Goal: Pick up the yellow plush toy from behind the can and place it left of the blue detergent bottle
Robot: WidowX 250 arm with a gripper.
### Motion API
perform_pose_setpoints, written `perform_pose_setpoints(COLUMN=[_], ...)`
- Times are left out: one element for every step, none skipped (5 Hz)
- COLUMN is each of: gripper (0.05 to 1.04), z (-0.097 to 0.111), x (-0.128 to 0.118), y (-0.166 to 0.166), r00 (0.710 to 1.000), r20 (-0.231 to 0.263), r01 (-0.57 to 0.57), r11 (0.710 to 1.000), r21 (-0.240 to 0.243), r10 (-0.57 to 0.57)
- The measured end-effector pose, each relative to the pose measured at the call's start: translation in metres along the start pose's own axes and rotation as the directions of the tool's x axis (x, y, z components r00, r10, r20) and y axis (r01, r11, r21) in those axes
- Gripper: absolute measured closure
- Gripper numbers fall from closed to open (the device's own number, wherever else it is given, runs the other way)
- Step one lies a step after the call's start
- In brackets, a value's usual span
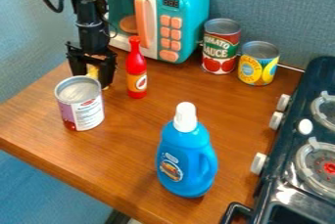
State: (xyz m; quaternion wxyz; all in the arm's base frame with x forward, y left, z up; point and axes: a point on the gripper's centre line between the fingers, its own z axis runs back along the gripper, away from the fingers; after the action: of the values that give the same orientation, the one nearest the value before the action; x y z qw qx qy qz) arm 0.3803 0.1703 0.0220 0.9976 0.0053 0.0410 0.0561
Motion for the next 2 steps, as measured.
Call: perform_pose_setpoints(gripper=[0.133,0.392], z=[-0.0007,0.0012], x=[0.0026,0.0019], y=[0.0009,-0.0038], r00=[1.000,1.000], r20=[-0.013,-0.016], r01=[-0.004,0.009], r11=[1.000,0.999], r21=[0.006,-0.037], r10=[0.004,-0.009])
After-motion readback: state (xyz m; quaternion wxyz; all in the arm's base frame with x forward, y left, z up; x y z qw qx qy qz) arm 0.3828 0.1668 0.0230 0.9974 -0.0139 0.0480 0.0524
